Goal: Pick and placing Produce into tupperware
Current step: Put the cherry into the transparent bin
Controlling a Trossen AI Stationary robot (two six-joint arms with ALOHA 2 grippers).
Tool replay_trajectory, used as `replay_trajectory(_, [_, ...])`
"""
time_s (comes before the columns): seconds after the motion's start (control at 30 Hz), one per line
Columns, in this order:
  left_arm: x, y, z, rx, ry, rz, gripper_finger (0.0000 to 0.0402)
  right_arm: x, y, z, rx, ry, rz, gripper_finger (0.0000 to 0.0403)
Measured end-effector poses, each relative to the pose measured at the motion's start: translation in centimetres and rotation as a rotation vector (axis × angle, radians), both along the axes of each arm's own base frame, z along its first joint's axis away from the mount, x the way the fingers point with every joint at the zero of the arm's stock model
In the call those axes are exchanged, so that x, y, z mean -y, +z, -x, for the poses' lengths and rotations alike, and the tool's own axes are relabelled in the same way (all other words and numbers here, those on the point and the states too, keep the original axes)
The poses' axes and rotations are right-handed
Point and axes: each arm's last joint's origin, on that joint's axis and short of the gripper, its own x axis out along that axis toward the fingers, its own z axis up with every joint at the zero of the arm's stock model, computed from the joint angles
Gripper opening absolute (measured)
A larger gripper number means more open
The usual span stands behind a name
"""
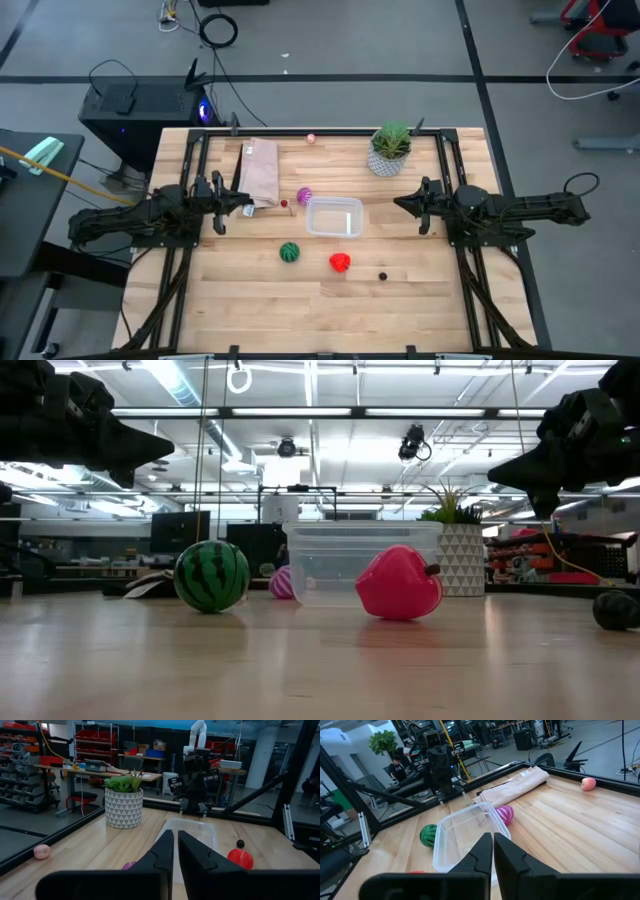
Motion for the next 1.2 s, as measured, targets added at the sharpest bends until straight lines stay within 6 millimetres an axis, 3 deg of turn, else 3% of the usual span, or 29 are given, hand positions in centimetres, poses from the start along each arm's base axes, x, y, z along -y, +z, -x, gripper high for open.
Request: replay_trajectory(1.2, [0.00, -0.01, 0.00, -0.001, 0.000, 0.000, 0.0035, 0.00, 0.00, 0.00, 0.000, 0.000, 0.000, 0.0023])
